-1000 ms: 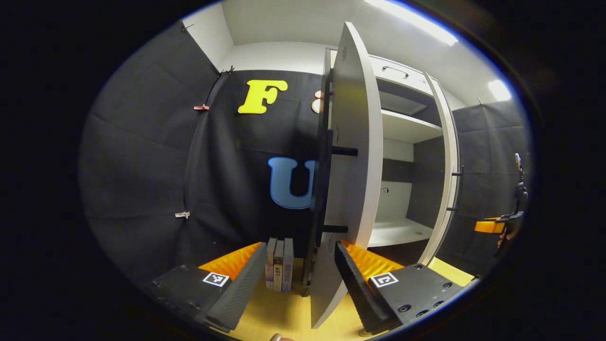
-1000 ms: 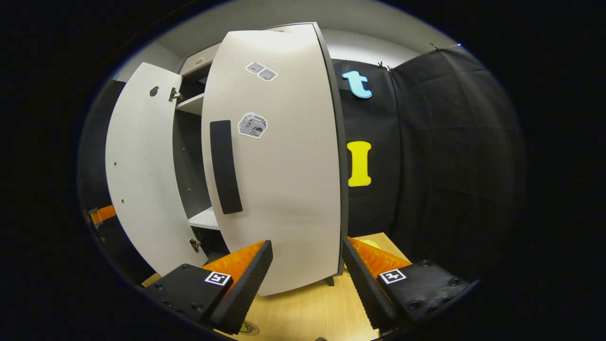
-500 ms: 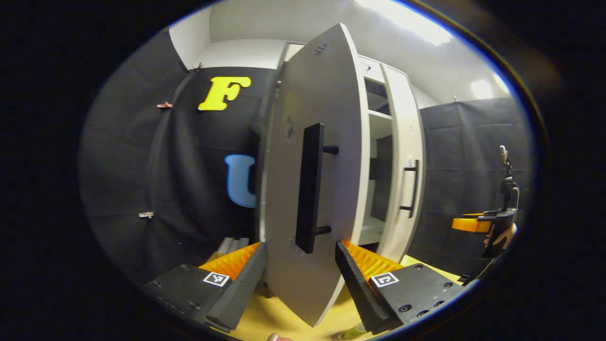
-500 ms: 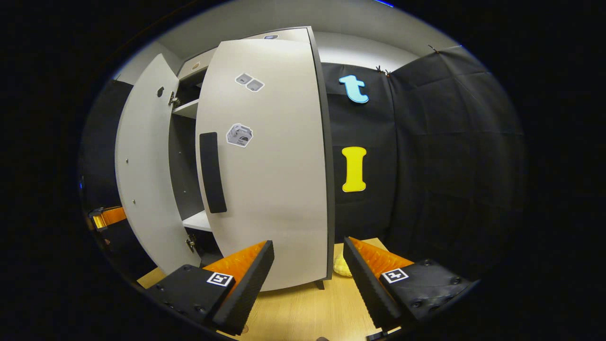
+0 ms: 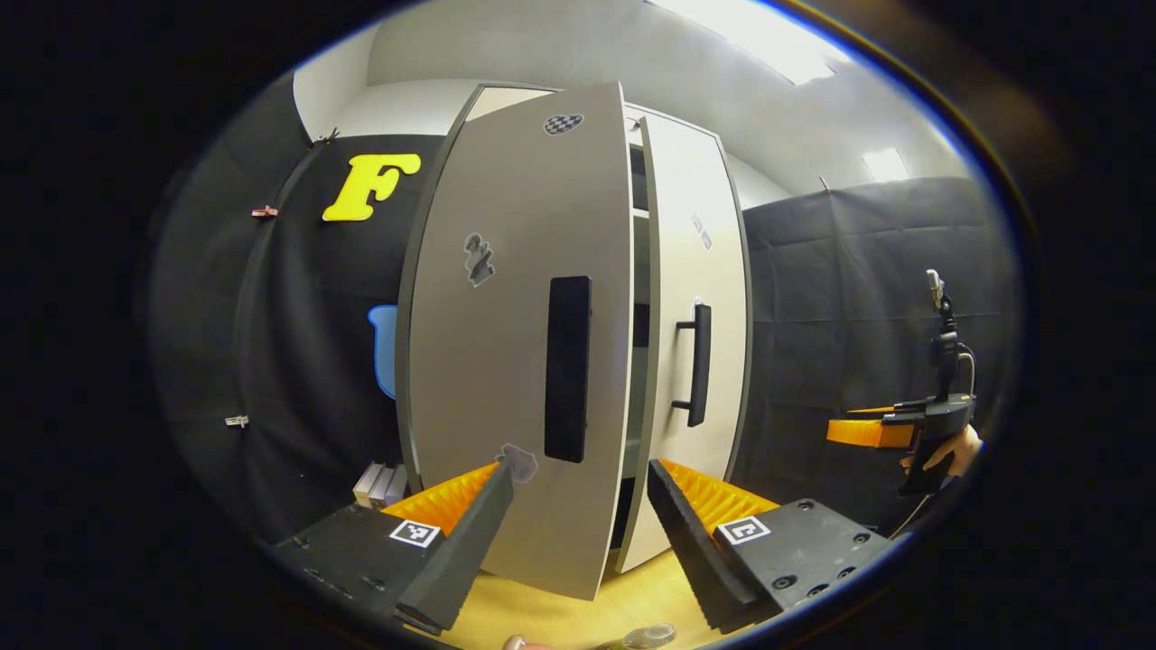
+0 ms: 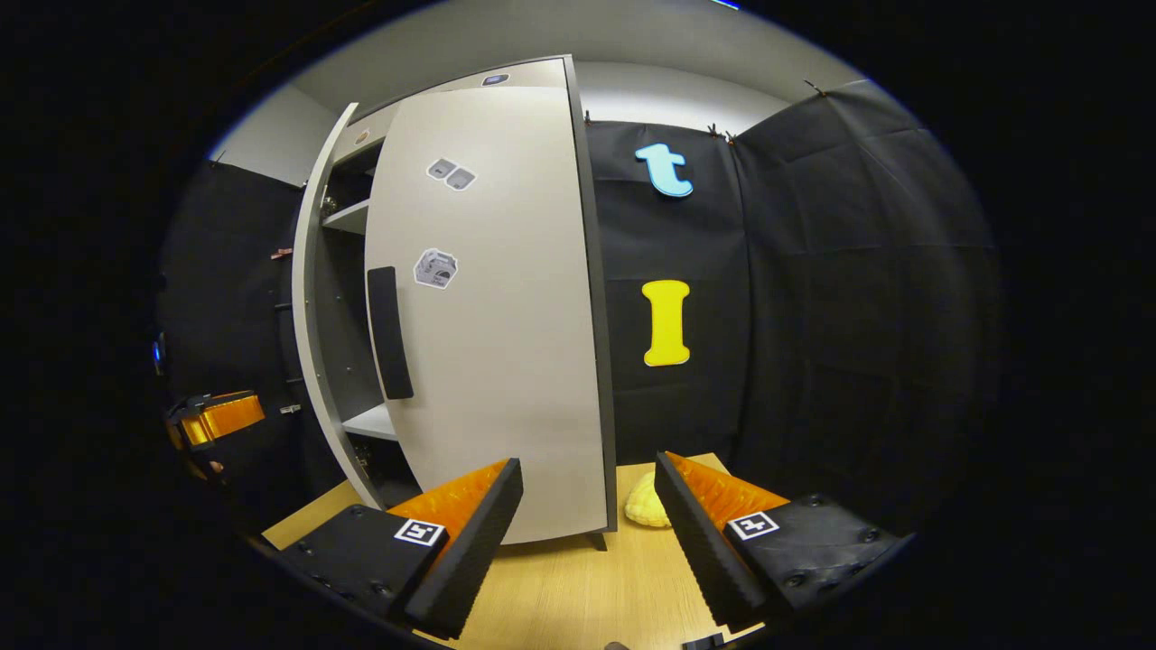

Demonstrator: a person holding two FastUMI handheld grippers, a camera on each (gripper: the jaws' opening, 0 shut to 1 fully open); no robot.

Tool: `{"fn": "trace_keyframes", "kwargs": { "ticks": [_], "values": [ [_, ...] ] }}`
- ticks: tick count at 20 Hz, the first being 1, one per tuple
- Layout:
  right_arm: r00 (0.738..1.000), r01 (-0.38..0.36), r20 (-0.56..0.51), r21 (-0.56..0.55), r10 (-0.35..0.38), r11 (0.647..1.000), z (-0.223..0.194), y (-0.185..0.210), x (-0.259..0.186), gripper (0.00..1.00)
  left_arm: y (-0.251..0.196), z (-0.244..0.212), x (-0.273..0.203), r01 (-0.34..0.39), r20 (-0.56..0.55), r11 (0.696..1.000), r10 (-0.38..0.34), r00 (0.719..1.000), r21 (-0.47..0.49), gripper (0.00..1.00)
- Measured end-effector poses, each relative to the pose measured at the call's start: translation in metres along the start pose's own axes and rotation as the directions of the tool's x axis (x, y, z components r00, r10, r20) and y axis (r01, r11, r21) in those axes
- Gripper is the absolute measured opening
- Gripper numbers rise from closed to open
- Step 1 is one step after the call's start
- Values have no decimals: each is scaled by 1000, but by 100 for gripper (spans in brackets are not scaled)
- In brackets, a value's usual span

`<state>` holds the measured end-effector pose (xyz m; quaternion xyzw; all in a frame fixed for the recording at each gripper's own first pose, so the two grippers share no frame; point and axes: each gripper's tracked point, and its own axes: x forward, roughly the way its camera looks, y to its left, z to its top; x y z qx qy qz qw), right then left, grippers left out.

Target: Grasp the bottle in the cabinet with the left hand and place it on the coaster, then close the right door with the right hand and the left door with the left hand.

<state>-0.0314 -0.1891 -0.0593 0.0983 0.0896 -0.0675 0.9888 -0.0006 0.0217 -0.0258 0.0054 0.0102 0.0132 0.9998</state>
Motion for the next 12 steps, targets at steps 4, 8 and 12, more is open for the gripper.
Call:
{"fn": "trace_keyframes", "kwargs": {
  "ticks": [4,8,12],
  "values": [
    [999,-33,-3,-4,33,999,0,3,-3,98,0,-3,-6,-19,-10,1000,19,1000,3,96],
    [998,-64,-11,-11,64,998,-1,7,-11,98,3,-5,-12,-35,-19,999,35,999,12,96],
    [996,-84,-15,-18,84,996,0,10,-17,98,3,-8,-12,-38,-24,999,37,999,-2,96]
  ]
}}
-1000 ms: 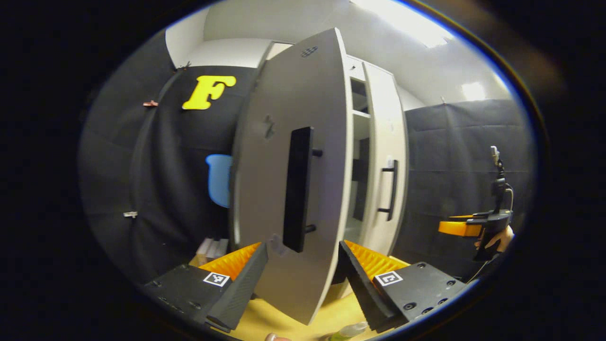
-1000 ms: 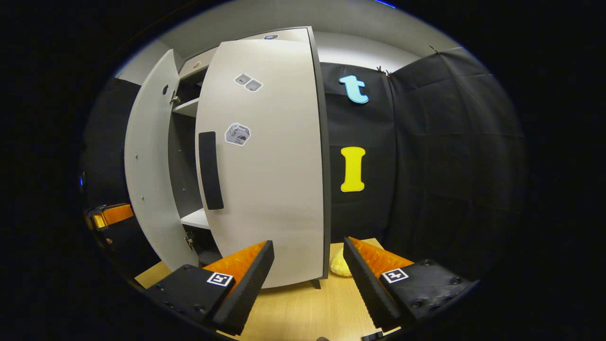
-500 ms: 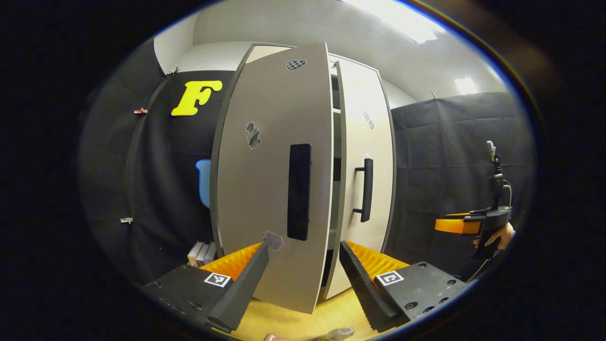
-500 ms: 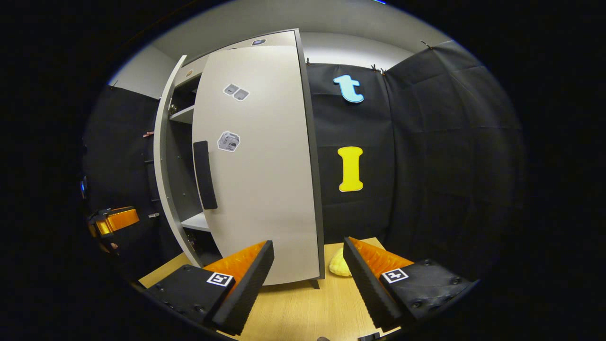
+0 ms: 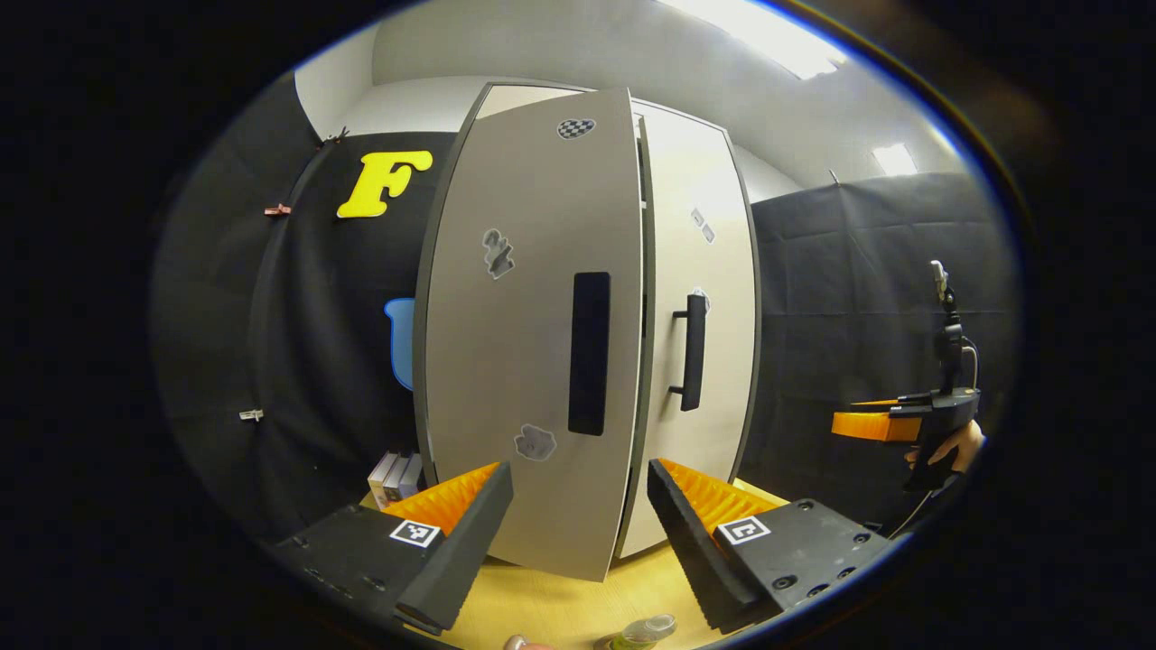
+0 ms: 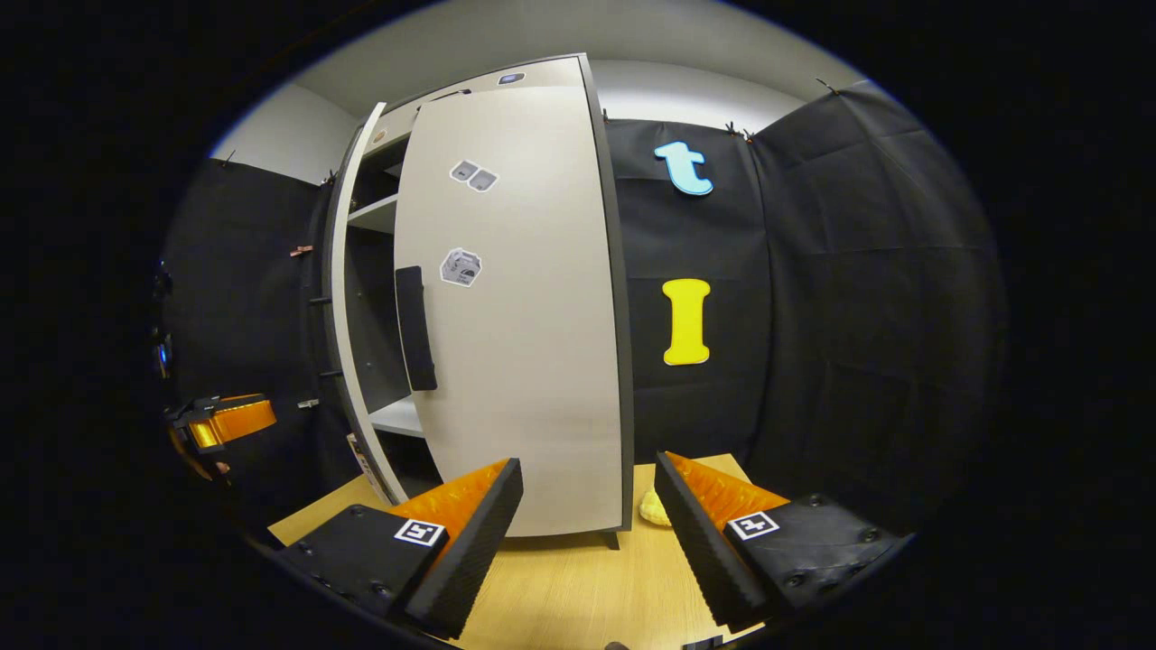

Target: Grasp the bottle in the cabinet with the left hand and place it on the coaster, then close the right door with the right hand and the left door with the left hand.

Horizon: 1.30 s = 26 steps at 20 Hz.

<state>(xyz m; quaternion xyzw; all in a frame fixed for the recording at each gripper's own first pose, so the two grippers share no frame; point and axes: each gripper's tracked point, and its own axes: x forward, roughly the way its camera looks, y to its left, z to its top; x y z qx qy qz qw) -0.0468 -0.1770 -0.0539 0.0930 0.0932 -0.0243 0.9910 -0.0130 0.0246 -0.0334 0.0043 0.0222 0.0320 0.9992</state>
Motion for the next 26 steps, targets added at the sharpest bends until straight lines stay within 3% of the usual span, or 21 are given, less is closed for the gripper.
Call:
{"fn": "trace_keyframes", "kwargs": {
  "ticks": [11,16,26],
  "values": [
    [999,-39,7,-13,39,999,8,12,-19,98,9,-4,-12,-10,-9,1000,10,1000,5,96],
    [996,-84,31,-27,85,996,18,38,-24,98,11,-8,-14,-12,-15,1000,12,1000,7,96],
    [996,-85,23,-45,86,995,16,50,-31,98,30,-3,-25,-54,-7,999,54,999,-8,96]
  ]
}}
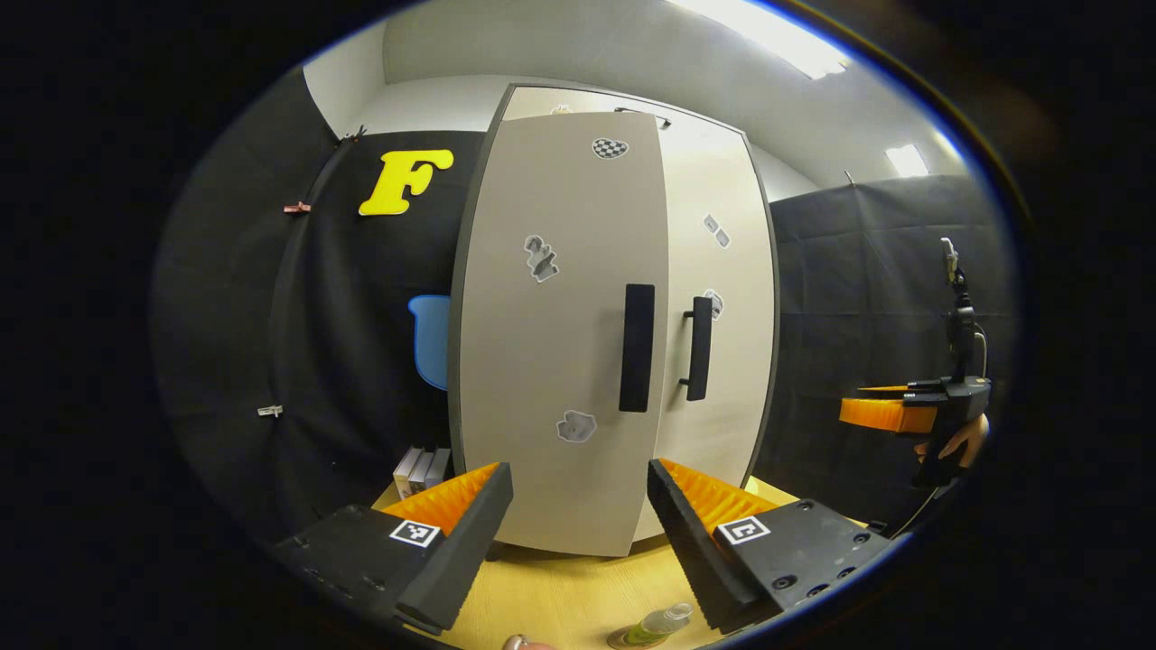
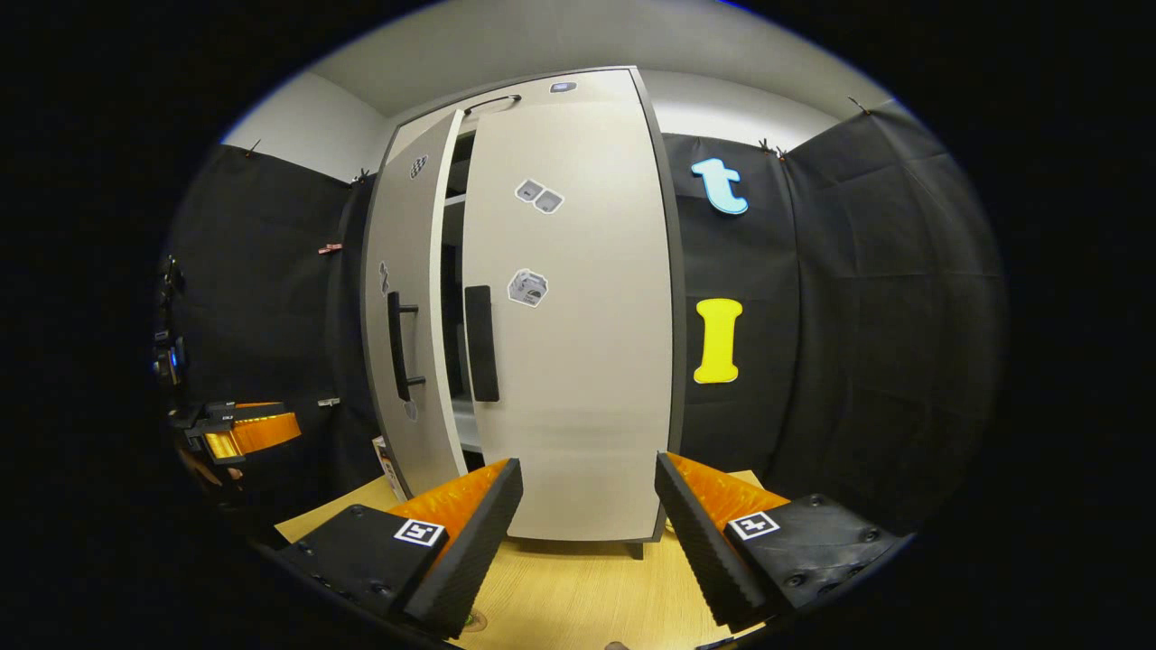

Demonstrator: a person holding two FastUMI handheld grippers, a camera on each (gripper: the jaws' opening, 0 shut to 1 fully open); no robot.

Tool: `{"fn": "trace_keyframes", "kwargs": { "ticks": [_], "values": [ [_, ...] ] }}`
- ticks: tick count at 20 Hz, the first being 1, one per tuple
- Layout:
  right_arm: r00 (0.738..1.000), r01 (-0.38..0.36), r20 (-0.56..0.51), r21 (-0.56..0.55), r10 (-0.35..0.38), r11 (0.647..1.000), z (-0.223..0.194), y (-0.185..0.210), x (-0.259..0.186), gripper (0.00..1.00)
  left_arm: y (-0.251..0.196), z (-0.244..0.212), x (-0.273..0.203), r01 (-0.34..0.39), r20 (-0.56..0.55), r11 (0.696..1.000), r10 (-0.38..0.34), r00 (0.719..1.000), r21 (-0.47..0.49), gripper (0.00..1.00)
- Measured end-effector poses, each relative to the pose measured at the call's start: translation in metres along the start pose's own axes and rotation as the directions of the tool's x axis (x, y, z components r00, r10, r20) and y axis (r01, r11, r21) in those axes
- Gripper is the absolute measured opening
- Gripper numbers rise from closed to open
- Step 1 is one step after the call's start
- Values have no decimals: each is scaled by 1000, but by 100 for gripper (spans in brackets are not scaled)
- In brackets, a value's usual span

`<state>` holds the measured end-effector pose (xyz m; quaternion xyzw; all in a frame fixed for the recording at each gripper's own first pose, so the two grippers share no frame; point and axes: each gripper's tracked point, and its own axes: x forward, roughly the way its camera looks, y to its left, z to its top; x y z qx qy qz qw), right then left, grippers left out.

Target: Grasp the bottle in the cabinet with the left hand and place it on the coaster, then close the right door with the right hand and the left door with the left hand.

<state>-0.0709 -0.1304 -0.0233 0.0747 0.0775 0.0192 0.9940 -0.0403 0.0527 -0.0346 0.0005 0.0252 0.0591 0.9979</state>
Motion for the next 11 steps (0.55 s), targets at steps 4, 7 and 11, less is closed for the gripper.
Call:
{"fn": "trace_keyframes", "kwargs": {
  "ticks": [4,7,11],
  "values": [
    [1000,-4,-4,-11,4,1000,-2,5,-6,98,4,0,0,-1,-5,1000,1,1000,5,94],
    [1000,-1,-4,-21,0,1000,-2,7,-11,98,4,0,-1,6,-8,1000,-6,1000,-1,94],
    [1000,6,-5,-25,-7,1000,-2,9,-17,98,3,5,-2,17,4,1000,-17,1000,-5,94]
  ]
}}
